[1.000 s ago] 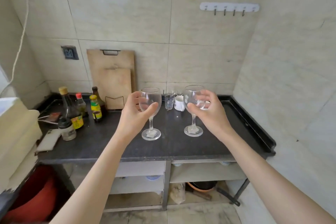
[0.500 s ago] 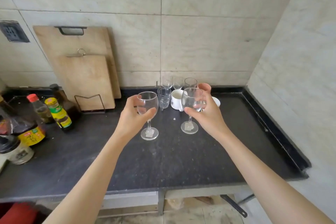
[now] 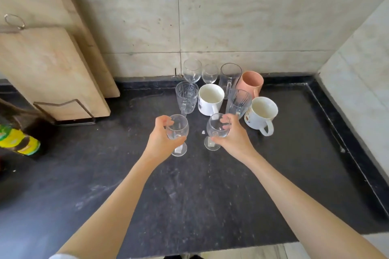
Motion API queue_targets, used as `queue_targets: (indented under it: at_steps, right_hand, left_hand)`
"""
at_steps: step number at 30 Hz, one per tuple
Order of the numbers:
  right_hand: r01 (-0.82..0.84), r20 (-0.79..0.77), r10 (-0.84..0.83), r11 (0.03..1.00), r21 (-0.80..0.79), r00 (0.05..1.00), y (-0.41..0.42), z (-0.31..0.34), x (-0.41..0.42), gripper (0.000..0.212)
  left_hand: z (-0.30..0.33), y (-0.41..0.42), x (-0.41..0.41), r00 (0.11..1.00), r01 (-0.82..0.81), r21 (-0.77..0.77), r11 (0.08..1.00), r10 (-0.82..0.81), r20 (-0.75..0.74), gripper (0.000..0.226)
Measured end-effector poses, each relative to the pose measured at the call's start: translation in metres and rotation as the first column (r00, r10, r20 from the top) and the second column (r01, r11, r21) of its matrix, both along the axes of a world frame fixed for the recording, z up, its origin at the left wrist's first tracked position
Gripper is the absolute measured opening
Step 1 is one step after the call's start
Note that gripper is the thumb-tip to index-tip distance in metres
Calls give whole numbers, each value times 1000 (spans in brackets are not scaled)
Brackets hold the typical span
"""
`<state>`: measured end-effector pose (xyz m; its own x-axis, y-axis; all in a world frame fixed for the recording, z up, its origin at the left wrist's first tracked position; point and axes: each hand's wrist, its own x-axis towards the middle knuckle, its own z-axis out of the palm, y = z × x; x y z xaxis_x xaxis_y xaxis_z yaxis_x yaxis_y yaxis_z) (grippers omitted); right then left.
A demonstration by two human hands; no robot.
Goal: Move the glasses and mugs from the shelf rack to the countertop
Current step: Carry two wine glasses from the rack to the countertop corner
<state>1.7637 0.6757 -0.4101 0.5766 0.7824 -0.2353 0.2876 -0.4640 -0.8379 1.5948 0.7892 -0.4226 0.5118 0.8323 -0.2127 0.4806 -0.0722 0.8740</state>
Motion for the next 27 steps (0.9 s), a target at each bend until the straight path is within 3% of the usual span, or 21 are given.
queue_targets:
  at_steps: [10,23,27]
  right_hand:
    - [93,-15,-94,994,-57,995,40,-44,15,63]
    - [93,-5,-93,995,-45,996,49,-64,16,66]
    - [99,8,-99,994,-34,995,48,-60,12,75]
  left_hand:
    - [-42,30,29,997,73,-79,994,-73,6,61]
    - [-56,41,35,993,104,-50,993,-101,55,61]
    - [-54,41,31,989,146,-60,987,-148,-26,67]
